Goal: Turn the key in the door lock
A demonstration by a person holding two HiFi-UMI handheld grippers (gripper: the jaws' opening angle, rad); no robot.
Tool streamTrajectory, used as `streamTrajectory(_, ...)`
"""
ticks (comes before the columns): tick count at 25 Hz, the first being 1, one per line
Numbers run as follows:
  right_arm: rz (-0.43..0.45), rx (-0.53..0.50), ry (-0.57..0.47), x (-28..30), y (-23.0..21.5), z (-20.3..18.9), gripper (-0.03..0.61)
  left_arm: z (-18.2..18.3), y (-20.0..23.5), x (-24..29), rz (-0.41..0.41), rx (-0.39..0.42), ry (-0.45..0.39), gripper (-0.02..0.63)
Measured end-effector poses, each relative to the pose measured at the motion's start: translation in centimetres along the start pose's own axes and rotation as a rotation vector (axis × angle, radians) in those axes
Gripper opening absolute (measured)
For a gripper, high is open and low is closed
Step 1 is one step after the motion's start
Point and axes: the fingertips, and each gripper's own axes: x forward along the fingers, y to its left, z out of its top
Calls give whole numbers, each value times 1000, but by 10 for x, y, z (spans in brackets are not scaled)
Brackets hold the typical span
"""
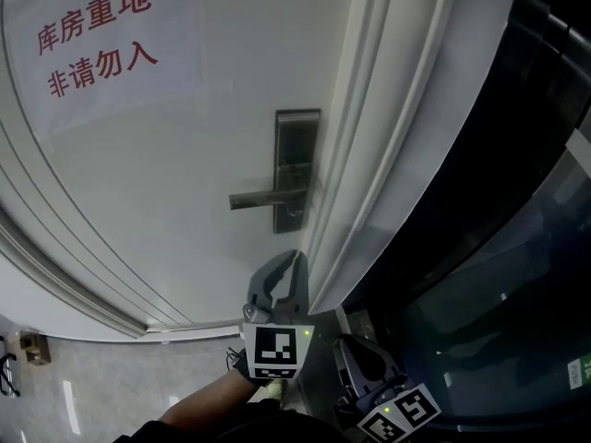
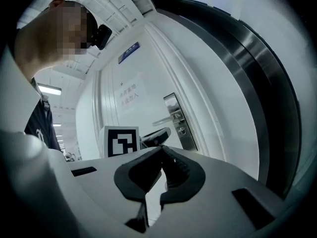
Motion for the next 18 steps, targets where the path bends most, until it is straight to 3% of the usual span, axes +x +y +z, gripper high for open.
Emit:
streamTrajectory(8, 32, -64, -22, -19, 31, 5, 12, 4, -22, -41, -62, -60, 29, 11)
streamTrajectory(18, 53, -79, -30, -38, 53, -1, 12, 11, -30, -71, -55, -47, 13, 9)
